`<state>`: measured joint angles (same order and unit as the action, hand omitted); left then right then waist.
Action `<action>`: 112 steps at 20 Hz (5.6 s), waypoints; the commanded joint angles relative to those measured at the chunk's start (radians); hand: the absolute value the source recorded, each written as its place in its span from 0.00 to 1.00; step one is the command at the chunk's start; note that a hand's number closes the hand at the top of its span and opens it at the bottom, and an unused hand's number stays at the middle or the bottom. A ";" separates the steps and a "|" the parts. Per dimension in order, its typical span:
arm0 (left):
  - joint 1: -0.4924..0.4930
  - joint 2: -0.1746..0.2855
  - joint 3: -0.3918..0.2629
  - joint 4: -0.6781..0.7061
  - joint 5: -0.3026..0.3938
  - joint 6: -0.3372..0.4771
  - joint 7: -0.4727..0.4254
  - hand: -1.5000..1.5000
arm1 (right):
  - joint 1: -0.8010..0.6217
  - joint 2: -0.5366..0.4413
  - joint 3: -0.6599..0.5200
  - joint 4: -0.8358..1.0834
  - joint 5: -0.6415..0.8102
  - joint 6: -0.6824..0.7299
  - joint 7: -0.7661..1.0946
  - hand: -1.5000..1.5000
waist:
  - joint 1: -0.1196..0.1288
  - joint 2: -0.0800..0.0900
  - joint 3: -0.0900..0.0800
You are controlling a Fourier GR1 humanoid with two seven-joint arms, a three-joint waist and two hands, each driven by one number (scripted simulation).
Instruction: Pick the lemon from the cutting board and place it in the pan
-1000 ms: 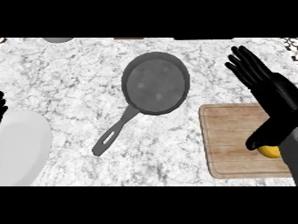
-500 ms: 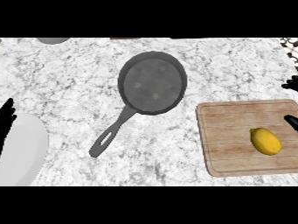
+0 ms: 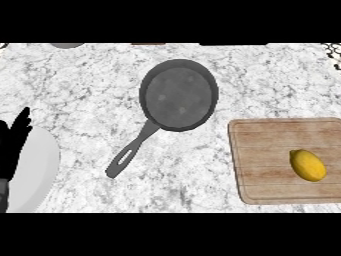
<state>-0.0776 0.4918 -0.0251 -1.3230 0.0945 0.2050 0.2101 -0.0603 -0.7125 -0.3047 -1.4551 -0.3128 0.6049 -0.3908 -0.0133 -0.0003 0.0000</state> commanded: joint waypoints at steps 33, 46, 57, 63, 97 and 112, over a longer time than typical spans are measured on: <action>0.001 -0.077 0.085 -0.024 -0.092 -0.076 0.023 0.50 | 0.018 -0.094 0.335 -0.266 0.951 0.006 0.220 0.00 | 0.013 0.000 0.000; -0.025 -0.108 0.141 -0.044 -0.144 -0.117 0.067 0.50 | 0.021 0.065 0.363 -0.249 1.130 0.019 0.200 0.00 | 0.014 0.000 0.000; -0.040 -0.151 0.162 0.013 -0.196 -0.134 0.022 0.50 | -0.008 0.121 0.354 -0.105 1.270 -0.030 0.128 0.00 | 0.014 0.000 0.000; -0.032 -0.144 0.181 -0.047 -0.207 -0.161 0.069 0.50 | -0.022 0.168 0.357 -0.057 1.342 -0.055 0.134 0.00 | 0.015 0.000 0.000; -0.027 -0.152 0.240 0.039 -0.221 -0.187 -0.015 0.50 | -0.013 0.604 0.282 -0.638 1.399 -0.329 0.569 1.00 | 0.010 0.000 -0.001; -0.040 -0.164 0.227 -0.019 -0.221 -0.219 0.033 0.50 | -0.574 0.712 0.347 0.033 1.286 -0.627 0.849 1.00 | 0.037 0.004 0.000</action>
<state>-0.1355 0.3177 0.1921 -1.3302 -0.1419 0.0127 0.2515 -0.5321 -0.0069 0.0148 -1.5922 1.0211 0.0991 0.4069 0.0173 0.0029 -0.0001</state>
